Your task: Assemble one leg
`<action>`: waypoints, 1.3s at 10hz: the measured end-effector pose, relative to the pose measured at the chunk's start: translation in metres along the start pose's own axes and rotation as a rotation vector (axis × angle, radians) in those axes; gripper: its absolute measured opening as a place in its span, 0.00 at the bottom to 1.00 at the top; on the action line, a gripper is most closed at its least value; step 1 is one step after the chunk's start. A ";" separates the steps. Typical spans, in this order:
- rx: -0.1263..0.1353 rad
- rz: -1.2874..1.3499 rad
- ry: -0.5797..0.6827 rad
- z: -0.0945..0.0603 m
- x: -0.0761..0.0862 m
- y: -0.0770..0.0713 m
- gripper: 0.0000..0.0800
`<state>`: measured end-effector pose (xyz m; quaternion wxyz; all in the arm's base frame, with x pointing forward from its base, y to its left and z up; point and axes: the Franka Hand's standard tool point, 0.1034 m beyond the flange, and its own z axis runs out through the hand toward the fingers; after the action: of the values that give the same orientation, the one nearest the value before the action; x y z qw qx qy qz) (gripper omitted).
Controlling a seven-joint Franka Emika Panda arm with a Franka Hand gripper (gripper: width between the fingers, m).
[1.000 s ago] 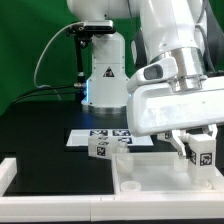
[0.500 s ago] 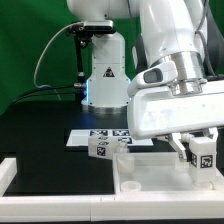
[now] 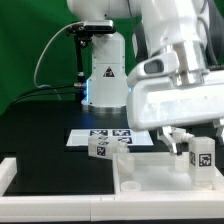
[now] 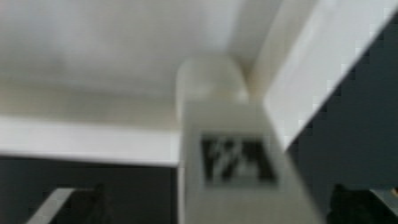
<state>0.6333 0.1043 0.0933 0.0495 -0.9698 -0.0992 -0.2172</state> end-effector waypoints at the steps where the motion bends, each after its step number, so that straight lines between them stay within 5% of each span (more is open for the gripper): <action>1: 0.025 0.016 -0.106 -0.004 0.008 -0.003 0.80; 4: 0.066 0.095 -0.336 0.004 0.004 -0.010 0.81; 8: 0.074 0.107 -0.403 0.013 -0.006 -0.009 0.81; 11: 0.063 0.146 -0.403 0.013 -0.006 -0.006 0.37; 13: 0.034 0.294 -0.407 0.013 -0.006 -0.006 0.37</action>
Offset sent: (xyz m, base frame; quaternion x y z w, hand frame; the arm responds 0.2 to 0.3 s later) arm -0.0015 0.0001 -0.0227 -0.0105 -0.2014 0.0641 0.9774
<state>0.6326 0.1108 0.0791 0.0761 -0.9966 0.0314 -0.0064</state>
